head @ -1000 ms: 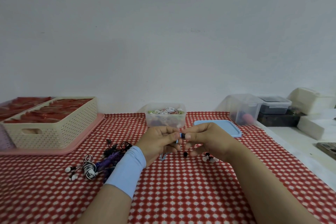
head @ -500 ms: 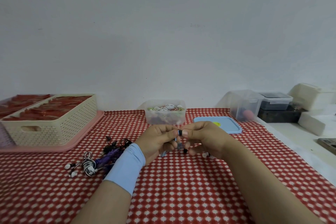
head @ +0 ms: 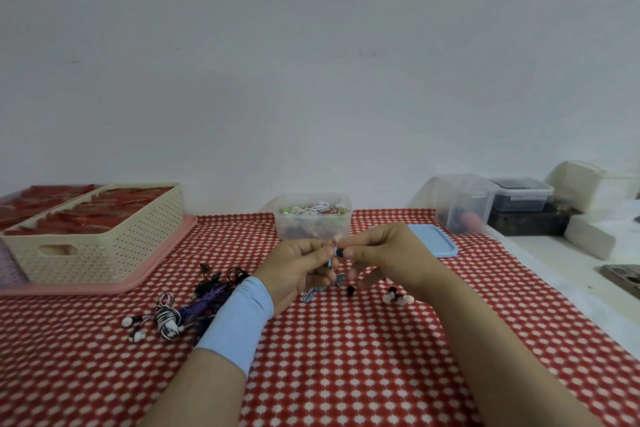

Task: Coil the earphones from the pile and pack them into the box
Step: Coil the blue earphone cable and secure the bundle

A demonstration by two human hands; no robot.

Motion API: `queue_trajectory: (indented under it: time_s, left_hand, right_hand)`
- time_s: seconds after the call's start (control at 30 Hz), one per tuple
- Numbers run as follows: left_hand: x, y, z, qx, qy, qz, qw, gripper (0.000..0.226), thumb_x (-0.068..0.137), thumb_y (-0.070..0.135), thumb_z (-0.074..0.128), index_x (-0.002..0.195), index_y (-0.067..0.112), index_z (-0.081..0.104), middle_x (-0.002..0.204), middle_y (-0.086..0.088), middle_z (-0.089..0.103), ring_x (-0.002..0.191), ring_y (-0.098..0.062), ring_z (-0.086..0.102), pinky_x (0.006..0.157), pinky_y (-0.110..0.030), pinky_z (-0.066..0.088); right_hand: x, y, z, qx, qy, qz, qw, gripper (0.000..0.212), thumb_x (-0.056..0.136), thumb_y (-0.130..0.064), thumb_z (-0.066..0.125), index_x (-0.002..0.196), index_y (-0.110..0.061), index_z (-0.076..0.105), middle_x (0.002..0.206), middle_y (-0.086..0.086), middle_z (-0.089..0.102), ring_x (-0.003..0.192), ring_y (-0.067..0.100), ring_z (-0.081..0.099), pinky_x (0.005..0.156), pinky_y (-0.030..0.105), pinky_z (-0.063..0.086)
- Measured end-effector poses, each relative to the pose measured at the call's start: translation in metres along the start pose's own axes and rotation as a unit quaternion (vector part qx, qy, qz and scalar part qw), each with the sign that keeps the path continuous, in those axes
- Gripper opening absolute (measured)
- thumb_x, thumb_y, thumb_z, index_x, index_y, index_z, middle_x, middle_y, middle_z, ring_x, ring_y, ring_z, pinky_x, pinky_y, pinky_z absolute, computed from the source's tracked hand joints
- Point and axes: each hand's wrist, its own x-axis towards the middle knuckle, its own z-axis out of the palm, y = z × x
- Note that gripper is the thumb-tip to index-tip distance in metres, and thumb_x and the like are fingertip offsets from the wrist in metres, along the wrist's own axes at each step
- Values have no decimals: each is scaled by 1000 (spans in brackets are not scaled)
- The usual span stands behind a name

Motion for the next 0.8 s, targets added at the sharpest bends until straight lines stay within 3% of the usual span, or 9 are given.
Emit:
queue_trajectory:
  time_s: [0.2, 0.47, 0.8]
  left_hand:
    - [0, 0, 0, 4, -9, -12, 1000, 13, 95, 5, 58, 101, -1, 67, 74, -7, 69, 59, -13, 65, 55, -20, 55]
    - [0, -1, -1, -13, -3, -18, 1000, 14, 94, 4, 58, 104, -2, 66, 74, -8, 69, 61, -15, 66, 55, -21, 56]
    - [-4, 1, 1, 39, -35, -6, 999, 12, 95, 3, 56, 99, 1, 68, 69, -5, 68, 56, -11, 62, 55, -19, 53]
  right_hand:
    - [2, 1, 3, -18, 19, -15, 1000, 17, 94, -1, 64, 99, -9, 78, 88, 15, 77, 67, 24, 71, 57, 33, 61]
    - [2, 2, 0, -34, 8, -8, 999, 14, 91, -1, 69, 101, -3, 78, 85, 14, 77, 70, 22, 73, 71, 47, 63]
    - [2, 3, -2, -4, -16, 42, 999, 13, 88, -8, 74, 99, -8, 80, 83, 11, 77, 69, 20, 69, 65, 36, 60]
